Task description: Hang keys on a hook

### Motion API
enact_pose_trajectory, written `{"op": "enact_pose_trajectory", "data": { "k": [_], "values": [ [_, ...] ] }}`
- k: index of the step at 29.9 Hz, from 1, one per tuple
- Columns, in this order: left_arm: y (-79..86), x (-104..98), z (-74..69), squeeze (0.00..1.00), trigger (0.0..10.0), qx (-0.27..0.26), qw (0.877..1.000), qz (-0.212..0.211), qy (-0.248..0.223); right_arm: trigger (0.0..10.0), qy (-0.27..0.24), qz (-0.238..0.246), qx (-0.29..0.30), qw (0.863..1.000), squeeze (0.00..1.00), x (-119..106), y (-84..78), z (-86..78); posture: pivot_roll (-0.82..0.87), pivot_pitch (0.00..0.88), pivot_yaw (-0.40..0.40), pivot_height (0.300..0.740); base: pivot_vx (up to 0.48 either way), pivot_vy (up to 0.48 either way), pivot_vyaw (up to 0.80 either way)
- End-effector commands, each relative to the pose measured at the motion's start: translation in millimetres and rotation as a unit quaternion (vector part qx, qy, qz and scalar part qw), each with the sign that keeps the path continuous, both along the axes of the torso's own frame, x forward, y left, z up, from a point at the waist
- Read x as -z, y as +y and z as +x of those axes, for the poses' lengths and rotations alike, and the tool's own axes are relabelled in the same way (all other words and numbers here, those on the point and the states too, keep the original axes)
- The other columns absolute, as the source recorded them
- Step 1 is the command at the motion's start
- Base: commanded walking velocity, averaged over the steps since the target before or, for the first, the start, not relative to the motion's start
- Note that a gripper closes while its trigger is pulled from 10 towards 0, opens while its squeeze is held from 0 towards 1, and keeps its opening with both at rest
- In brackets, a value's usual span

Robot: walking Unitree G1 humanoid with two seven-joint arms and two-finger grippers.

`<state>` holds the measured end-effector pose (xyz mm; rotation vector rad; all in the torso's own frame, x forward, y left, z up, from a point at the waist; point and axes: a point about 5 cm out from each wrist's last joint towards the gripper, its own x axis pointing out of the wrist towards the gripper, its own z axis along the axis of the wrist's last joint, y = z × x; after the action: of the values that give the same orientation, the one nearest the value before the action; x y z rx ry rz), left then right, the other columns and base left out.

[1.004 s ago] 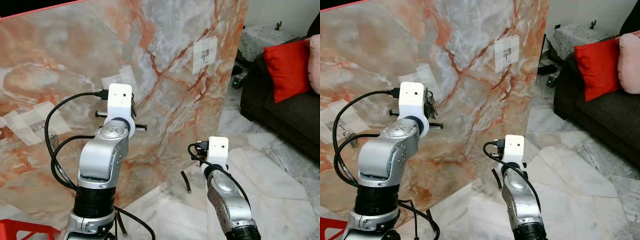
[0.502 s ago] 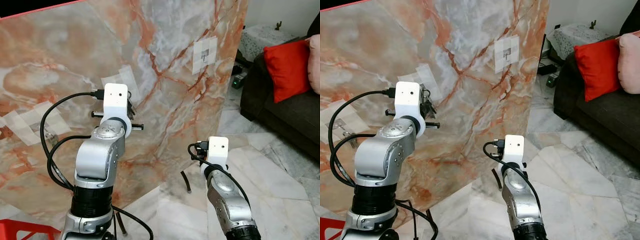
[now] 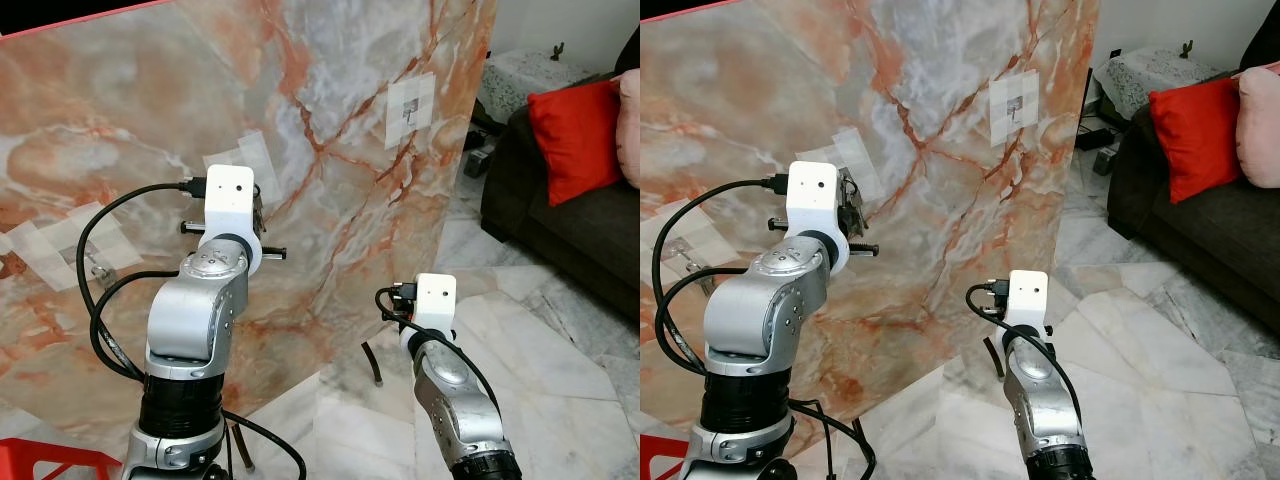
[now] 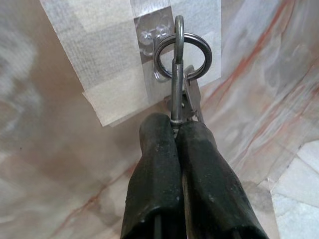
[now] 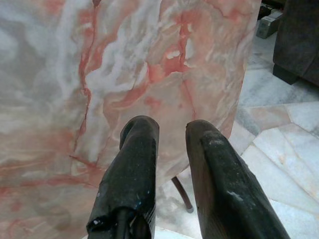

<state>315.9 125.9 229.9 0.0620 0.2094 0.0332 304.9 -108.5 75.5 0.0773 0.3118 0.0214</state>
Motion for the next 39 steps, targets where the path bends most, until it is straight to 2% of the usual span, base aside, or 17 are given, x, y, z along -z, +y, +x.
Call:
{"op": "enact_pose_trajectory", "data": {
  "k": [1,17,39],
  "values": [
    [3.2,-0.7,-3.0,0.0,10.0,-0.003,1.0,0.003,0.0,10.0,0.004,0.005,-0.006,1.0,0.0,2.1,5.8,-1.1,0.11,0.041,0.059,0.74,0.0,0.0,0.0],
    [0.7,2.7,-6.2,0.0,10.0,0.004,1.0,-0.001,0.01,10.0,0.004,0.006,-0.006,1.0,0.0,2.1,6.2,-0.8,0.11,0.042,0.06,0.74,0.0,0.0,0.0],
    [-1.3,3.5,0.3,0.0,10.0,0.015,1.0,0.009,0.008,10.0,0.002,0.005,-0.003,1.0,0.0,1.8,5.0,-1.3,0.1,0.034,0.067,0.74,0.0,0.0,0.0]
  ]
}}
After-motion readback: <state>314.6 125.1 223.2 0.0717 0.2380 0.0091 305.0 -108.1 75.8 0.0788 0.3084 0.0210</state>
